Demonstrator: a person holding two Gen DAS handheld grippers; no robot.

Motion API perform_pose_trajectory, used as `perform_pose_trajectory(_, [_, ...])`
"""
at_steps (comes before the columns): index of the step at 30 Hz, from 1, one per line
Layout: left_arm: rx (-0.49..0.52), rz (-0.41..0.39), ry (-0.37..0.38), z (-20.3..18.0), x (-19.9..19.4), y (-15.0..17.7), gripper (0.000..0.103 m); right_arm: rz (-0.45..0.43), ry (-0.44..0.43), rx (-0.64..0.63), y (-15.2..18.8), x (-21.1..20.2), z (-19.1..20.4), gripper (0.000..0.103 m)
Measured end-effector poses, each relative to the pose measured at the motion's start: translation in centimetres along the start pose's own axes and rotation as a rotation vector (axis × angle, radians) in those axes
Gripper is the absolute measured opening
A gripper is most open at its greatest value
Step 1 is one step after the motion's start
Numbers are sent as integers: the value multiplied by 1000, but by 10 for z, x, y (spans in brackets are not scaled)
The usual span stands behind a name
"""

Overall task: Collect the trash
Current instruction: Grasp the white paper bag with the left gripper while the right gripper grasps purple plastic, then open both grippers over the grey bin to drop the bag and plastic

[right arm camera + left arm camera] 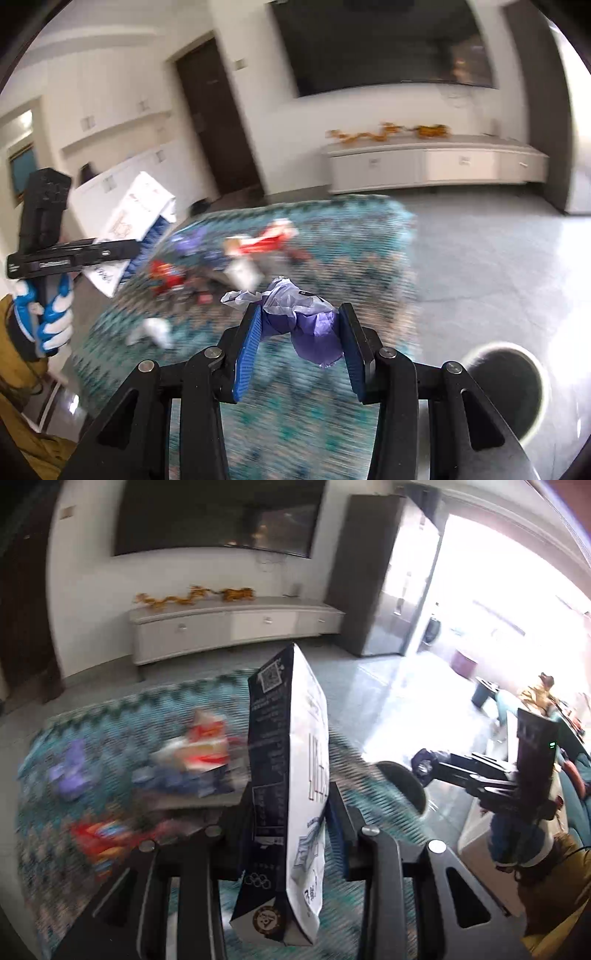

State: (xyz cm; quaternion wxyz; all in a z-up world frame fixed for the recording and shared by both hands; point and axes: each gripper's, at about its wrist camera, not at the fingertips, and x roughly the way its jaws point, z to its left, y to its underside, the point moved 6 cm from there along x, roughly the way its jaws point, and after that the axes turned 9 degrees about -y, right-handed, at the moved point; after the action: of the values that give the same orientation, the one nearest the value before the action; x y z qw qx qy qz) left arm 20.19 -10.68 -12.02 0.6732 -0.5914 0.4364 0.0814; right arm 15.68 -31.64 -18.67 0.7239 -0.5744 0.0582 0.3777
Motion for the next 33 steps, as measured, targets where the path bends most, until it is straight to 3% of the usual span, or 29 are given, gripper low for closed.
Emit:
perform_pose_trajectory(7, [109, 105, 126, -121, 92, -23, 33, -12, 231, 151, 31, -44, -121, 42])
perform_pose_trajectory(15, [143, 226, 208, -226, 186, -32, 34, 22, 374, 342, 76, -51, -239, 43])
perform_pose_trajectory(25, [105, 321, 204, -274, 270, -31, 36, 74, 434, 455, 111, -31, -313, 46])
perform_pose_trajectory(26, [97, 329, 206, -276, 273, -31, 38, 80, 442, 458, 113, -29, -316, 47])
perform_pose_trajectory(28, [84, 334, 211, -279, 278, -29, 53, 89, 451, 462, 115, -25, -320, 48])
perform_pose_trajectory(33, [81, 326, 226, -282, 271, -29, 56, 96, 474, 467, 119, -23, -321, 56])
